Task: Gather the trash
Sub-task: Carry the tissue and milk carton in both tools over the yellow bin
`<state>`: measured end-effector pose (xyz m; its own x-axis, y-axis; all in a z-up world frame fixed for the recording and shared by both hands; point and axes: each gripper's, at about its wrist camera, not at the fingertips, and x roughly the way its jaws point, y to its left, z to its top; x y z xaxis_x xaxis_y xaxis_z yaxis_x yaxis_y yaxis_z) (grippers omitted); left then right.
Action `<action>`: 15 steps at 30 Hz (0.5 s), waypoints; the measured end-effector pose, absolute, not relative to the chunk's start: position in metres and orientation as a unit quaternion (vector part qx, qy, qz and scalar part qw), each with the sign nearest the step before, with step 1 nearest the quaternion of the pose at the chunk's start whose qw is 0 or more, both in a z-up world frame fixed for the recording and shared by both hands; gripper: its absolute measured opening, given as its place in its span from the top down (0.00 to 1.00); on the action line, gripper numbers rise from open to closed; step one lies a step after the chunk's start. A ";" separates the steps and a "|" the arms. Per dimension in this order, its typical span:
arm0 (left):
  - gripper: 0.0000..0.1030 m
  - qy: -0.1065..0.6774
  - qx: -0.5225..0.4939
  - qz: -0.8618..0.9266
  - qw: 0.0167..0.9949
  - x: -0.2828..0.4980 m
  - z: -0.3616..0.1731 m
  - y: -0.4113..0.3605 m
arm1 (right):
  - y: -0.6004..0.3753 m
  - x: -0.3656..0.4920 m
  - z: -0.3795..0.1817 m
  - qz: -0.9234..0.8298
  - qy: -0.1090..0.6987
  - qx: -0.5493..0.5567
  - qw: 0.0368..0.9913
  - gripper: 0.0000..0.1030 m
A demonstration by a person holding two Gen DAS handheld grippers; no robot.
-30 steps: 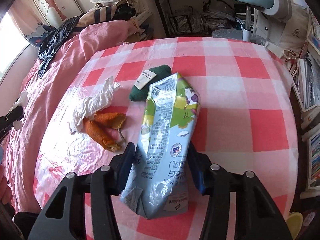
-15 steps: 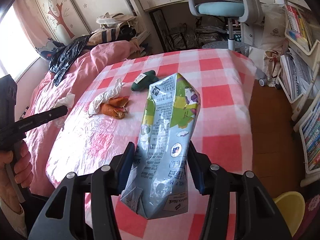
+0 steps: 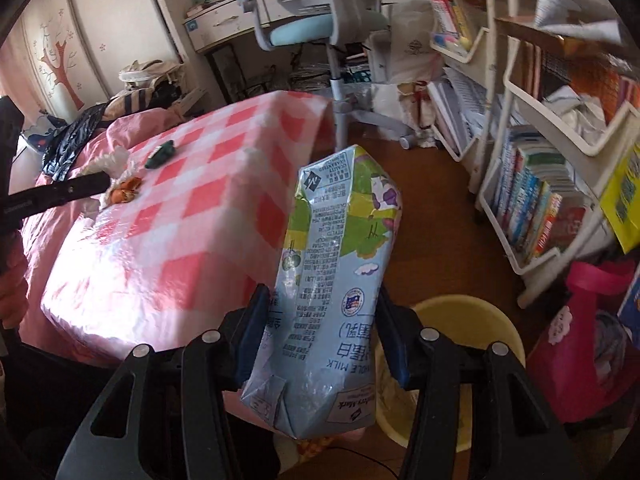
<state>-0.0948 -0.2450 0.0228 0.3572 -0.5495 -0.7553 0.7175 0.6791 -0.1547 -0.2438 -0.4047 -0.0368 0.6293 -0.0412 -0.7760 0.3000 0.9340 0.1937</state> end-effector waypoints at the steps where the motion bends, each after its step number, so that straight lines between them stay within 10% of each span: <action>1: 0.85 0.410 0.115 -0.405 0.809 -0.107 0.021 -0.263 | -0.413 -0.251 -0.045 -0.103 0.422 0.160 0.886 0.50; 12: 0.85 0.443 0.210 -0.512 0.705 -0.185 -0.052 -0.433 | -0.491 -0.285 -0.140 -0.150 0.447 0.200 0.859 0.42; 15: 0.71 0.471 0.252 -0.506 0.677 -0.194 -0.096 -0.471 | -0.503 -0.294 -0.149 -0.170 0.452 0.208 0.851 0.38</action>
